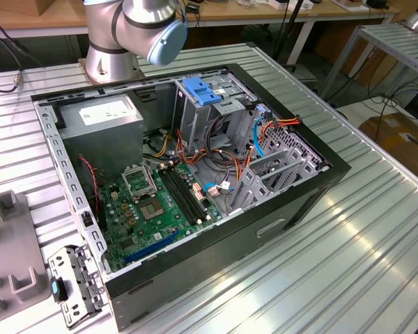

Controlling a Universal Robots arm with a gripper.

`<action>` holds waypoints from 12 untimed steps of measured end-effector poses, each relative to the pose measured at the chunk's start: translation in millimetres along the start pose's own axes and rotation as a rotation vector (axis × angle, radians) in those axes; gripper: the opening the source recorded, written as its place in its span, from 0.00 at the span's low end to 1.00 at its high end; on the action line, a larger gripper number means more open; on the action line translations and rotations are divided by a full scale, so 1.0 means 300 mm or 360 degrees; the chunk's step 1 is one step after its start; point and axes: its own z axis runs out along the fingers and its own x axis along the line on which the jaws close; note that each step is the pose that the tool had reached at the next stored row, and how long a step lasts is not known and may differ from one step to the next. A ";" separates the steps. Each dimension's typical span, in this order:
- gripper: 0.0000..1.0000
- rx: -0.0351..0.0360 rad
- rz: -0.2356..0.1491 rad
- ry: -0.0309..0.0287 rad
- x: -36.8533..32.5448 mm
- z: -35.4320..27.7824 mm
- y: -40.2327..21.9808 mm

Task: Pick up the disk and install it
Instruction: 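Pick up the disk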

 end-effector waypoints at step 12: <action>0.37 0.0000 0.0000 -0.00007 0.000 -0.015 0.000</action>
